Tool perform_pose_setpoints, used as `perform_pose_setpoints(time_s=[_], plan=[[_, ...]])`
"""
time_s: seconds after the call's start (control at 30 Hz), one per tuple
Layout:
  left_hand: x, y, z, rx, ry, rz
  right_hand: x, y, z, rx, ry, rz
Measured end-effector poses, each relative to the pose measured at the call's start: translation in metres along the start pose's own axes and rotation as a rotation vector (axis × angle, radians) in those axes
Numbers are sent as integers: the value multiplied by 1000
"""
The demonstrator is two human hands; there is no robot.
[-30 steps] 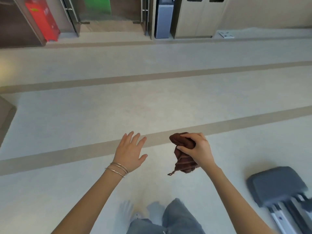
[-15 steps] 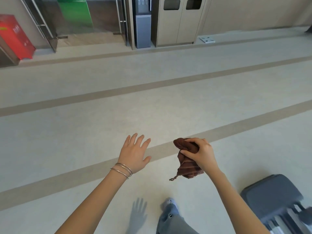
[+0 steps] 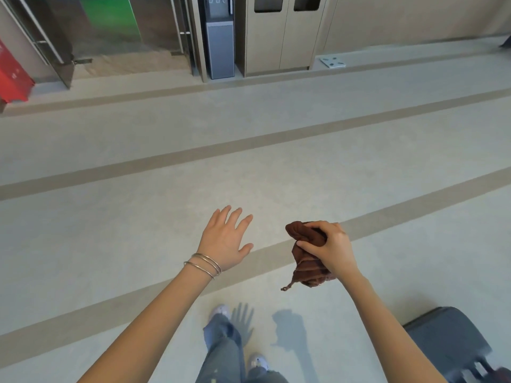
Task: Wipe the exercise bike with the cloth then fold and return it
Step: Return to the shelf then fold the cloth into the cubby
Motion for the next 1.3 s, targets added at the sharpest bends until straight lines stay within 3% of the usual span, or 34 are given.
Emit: perform_pose_setpoints(time_s=[0.73, 1.0, 1.3], plan=[[-295, 39, 170, -10, -106, -34, -316, 18, 57, 103, -56, -109], [-401, 33, 193, 1, -73, 9, -428, 28, 33, 114, -43, -66], [-571, 62, 179, 14, -38, -34, -592, 91, 5, 74, -20, -57]])
Point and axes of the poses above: each hand's wrist, its own x-axis away from the middle knuckle, its own y-axis out of the back of the hand, z = x × y, the point moved 1 cm from there along -x, towards the middle knuckle, and after that the axes turned 11 degrees about -y, right-handed, at the moved point
